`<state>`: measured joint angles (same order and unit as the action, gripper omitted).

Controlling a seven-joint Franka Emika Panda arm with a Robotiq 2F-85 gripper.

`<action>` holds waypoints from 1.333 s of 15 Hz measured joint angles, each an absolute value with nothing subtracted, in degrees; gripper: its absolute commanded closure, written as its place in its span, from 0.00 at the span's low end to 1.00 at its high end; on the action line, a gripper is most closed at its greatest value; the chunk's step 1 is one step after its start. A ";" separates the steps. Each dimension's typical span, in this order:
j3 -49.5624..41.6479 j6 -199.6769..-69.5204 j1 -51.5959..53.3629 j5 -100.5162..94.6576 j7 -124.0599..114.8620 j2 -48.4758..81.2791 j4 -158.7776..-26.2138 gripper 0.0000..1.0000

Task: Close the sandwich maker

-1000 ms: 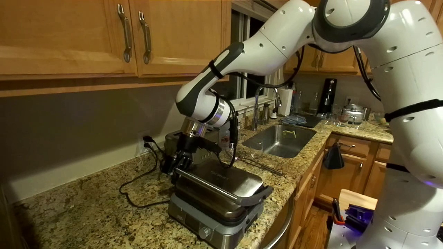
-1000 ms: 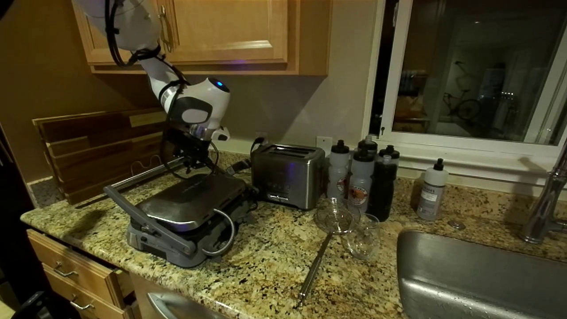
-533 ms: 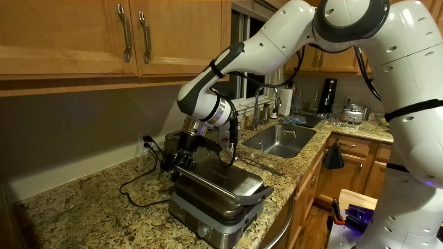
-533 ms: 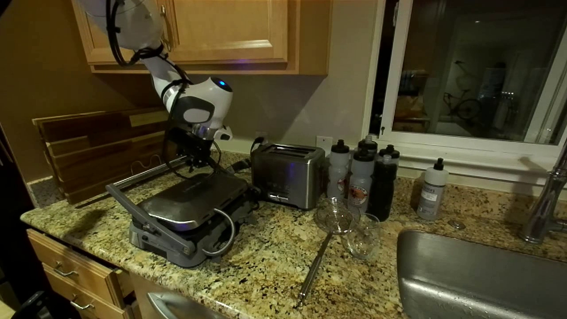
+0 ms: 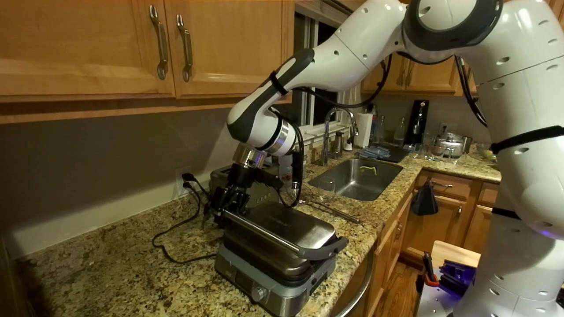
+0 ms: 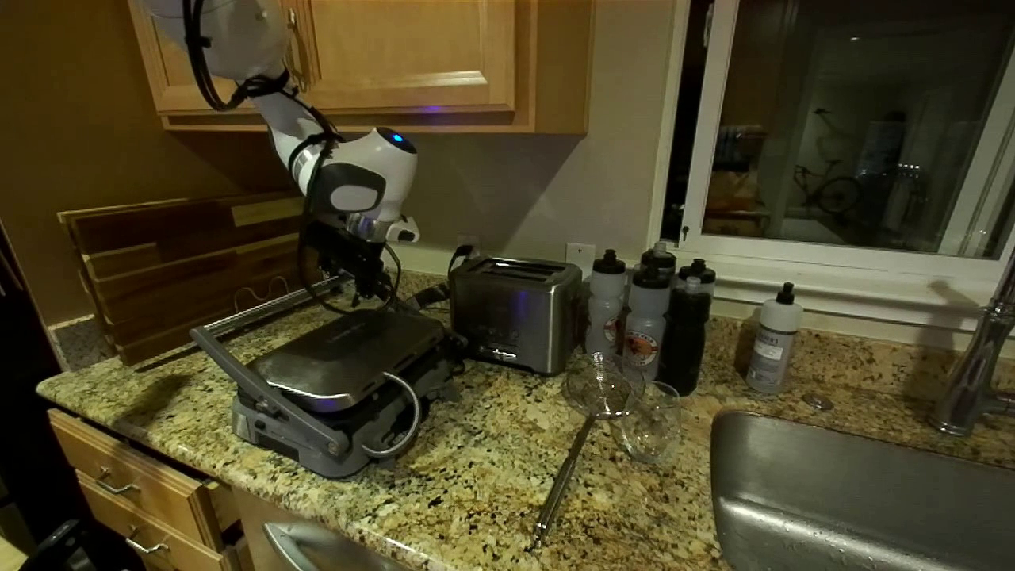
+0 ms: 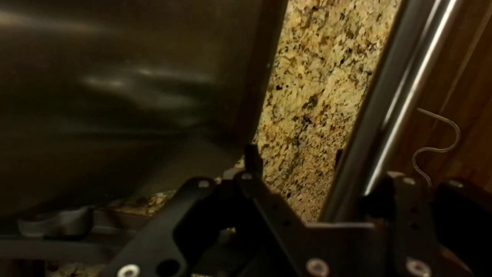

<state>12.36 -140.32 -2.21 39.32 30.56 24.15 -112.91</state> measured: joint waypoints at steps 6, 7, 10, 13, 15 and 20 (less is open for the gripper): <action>10.20 -136.86 -2.55 31.51 30.43 19.28 -113.65 0.00; 9.56 -135.78 -2.78 29.82 30.44 18.09 -113.95 0.00; 7.43 -132.74 -3.28 24.26 30.33 14.35 -114.69 0.00; 5.14 -129.79 -3.27 17.99 28.92 10.05 -115.89 0.00; 3.78 -128.27 -3.25 13.46 26.98 6.74 -117.26 0.00; 0.69 -126.31 -3.25 3.46 19.87 -1.84 -122.60 0.00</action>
<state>0.69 -126.31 -3.25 3.46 19.87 -1.84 -122.60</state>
